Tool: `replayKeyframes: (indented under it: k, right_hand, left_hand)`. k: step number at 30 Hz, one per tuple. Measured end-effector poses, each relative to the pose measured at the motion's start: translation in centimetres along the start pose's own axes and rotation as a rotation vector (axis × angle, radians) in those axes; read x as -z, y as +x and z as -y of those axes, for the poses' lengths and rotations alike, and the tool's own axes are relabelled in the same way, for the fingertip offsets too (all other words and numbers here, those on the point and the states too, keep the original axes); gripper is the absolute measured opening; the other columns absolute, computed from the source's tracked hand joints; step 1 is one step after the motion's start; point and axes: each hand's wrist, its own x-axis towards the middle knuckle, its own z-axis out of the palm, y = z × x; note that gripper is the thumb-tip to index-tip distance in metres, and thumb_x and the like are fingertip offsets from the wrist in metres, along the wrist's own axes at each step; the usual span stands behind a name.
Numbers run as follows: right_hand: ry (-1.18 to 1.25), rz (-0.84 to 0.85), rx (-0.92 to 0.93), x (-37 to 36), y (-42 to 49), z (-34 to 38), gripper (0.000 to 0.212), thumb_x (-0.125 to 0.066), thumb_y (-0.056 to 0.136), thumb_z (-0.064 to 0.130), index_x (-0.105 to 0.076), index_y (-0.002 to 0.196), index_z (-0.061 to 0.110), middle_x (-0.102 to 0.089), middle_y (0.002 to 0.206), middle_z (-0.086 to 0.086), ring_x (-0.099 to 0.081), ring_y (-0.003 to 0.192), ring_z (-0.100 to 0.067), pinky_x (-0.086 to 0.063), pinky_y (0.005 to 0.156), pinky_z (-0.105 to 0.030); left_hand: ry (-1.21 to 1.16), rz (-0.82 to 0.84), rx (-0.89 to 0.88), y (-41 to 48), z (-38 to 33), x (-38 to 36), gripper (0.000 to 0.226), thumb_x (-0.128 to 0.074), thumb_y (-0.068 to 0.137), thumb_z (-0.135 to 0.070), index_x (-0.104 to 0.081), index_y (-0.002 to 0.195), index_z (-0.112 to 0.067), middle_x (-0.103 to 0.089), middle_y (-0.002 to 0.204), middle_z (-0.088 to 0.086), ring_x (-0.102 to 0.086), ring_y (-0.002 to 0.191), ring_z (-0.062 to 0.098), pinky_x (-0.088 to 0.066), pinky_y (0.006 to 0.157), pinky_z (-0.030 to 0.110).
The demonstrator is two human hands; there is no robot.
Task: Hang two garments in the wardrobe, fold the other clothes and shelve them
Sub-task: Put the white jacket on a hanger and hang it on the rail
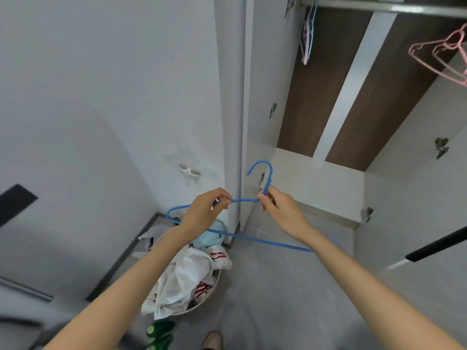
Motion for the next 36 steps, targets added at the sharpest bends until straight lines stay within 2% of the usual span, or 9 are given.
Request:
replayKeyframes:
  k: [7,9,14,19,23,26,29,32,36]
  right_hand:
    - [-0.031,-0.012,-0.166,-9.5,1.3,-0.5,0.024,-0.044,0.100,0.027,-0.046,0.076,0.021,-0.057,0.064,0.007,-0.045,0.047,-0.003,-0.034,0.050,-0.022]
    - [-0.064,-0.042,-0.210,-11.3,1.0,-1.2,0.027,-0.044,0.100,0.029,-0.041,0.073,0.025,-0.061,0.068,0.000,-0.045,0.048,-0.004,-0.032,0.047,-0.019]
    - [-0.084,-0.106,-0.283,-15.5,0.6,-3.9,0.027,-0.045,0.100,0.028,-0.051,0.084,0.007,-0.064,0.076,-0.010,-0.051,0.058,-0.023,-0.037,0.054,-0.033]
    - [0.018,-0.193,-0.318,-20.8,0.5,-8.5,0.027,-0.045,0.100,0.030,-0.049,0.078,0.013,-0.057,0.065,0.009,-0.046,0.050,-0.004,-0.032,0.052,-0.027]
    - [0.142,-0.261,-0.283,-26.1,0.7,-13.8,0.027,-0.047,0.099,0.028,-0.053,0.079,0.010,-0.057,0.062,0.009,-0.049,0.049,0.000,-0.031,0.051,-0.022]
    - [0.200,-0.289,-0.233,-30.3,0.8,-17.9,0.023,-0.048,0.099,0.026,-0.054,0.078,0.016,-0.057,0.061,0.012,-0.049,0.051,0.003,-0.032,0.051,-0.017]
    - [0.211,-0.303,-0.212,-33.9,0.3,-21.3,0.023,-0.049,0.098,0.026,-0.055,0.080,0.014,-0.059,0.063,0.014,-0.048,0.051,0.004,-0.030,0.053,-0.019]
    - [0.225,-0.322,-0.172,-36.2,-1.1,-23.2,0.023,-0.050,0.098,0.025,-0.056,0.082,0.011,-0.060,0.062,0.018,-0.049,0.050,0.004,-0.033,0.050,-0.014]
    - [0.279,-0.342,-0.131,-37.5,-3.7,-23.6,0.018,-0.050,0.097,0.023,-0.058,0.081,0.025,-0.062,0.070,0.010,-0.045,0.054,0.001,-0.034,0.054,-0.011]
  left_hand:
    - [0.024,-0.089,0.063,-1.5,8.7,2.1,0.021,-0.055,0.094,-0.015,-0.059,0.113,-0.021,-0.050,0.114,-0.011,-0.047,0.106,0.010,-0.036,0.089,0.013]
    - [-0.074,-0.155,0.148,-2.0,10.6,2.5,0.018,-0.054,0.095,-0.016,-0.055,0.111,-0.024,-0.051,0.112,-0.011,-0.053,0.104,0.012,-0.045,0.088,0.024]
    - [-0.145,-0.258,0.327,-4.4,16.8,1.6,0.013,-0.055,0.095,-0.016,-0.054,0.108,-0.018,-0.057,0.107,-0.002,-0.057,0.094,0.008,-0.048,0.074,0.017]
    - [-0.164,-0.310,0.426,-7.9,23.9,-2.5,0.013,-0.057,0.093,-0.014,-0.055,0.103,-0.022,-0.059,0.102,-0.007,-0.058,0.089,0.003,-0.044,0.070,0.009]
    - [-0.176,-0.402,0.492,-10.5,30.8,-7.5,0.012,-0.057,0.093,-0.016,-0.055,0.103,-0.022,-0.060,0.104,-0.006,-0.057,0.088,0.002,-0.042,0.066,0.003]
    - [-0.157,-0.384,0.518,-12.2,36.3,-11.7,0.014,-0.058,0.093,-0.017,-0.055,0.106,-0.019,-0.059,0.110,-0.002,-0.057,0.091,0.007,-0.047,0.074,0.012]
    - [-0.081,-0.293,0.548,-13.7,41.1,-15.4,0.031,-0.060,0.091,-0.018,-0.053,0.121,-0.012,-0.056,0.124,0.006,-0.054,0.107,0.018,-0.045,0.095,0.034]
    - [0.008,-0.189,0.568,-14.9,44.4,-17.8,0.057,-0.065,0.089,-0.025,-0.041,0.138,-0.007,-0.047,0.139,0.011,-0.043,0.127,0.025,-0.033,0.107,0.035]
    - [-0.039,-0.097,0.639,-16.0,46.5,-20.1,0.085,-0.071,0.081,-0.041,-0.026,0.147,-0.008,-0.037,0.148,0.012,-0.037,0.134,0.027,-0.030,0.108,0.033]
